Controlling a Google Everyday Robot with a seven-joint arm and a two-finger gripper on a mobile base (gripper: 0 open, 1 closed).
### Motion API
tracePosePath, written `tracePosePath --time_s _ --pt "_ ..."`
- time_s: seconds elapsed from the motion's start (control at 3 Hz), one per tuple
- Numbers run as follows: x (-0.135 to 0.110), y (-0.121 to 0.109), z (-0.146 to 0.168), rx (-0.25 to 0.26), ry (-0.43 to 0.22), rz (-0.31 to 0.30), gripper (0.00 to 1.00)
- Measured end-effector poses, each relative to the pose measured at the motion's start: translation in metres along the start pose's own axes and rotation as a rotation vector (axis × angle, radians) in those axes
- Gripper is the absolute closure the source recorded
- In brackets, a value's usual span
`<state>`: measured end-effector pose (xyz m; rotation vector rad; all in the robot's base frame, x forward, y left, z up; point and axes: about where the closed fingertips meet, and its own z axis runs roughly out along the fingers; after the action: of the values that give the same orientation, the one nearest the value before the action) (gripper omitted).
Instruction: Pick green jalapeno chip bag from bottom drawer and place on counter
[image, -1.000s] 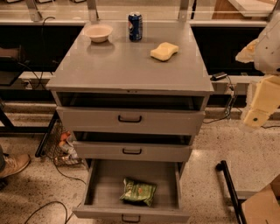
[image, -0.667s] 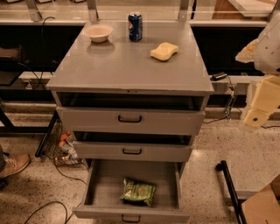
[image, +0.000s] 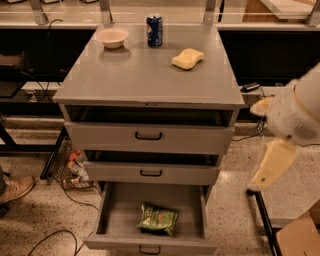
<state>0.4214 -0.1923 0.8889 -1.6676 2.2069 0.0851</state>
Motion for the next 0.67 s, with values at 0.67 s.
tracePosePath --time_s 0.67 --pt "-0.023 0.045 0.136 -0.104 -0.262 0.051 0.0"
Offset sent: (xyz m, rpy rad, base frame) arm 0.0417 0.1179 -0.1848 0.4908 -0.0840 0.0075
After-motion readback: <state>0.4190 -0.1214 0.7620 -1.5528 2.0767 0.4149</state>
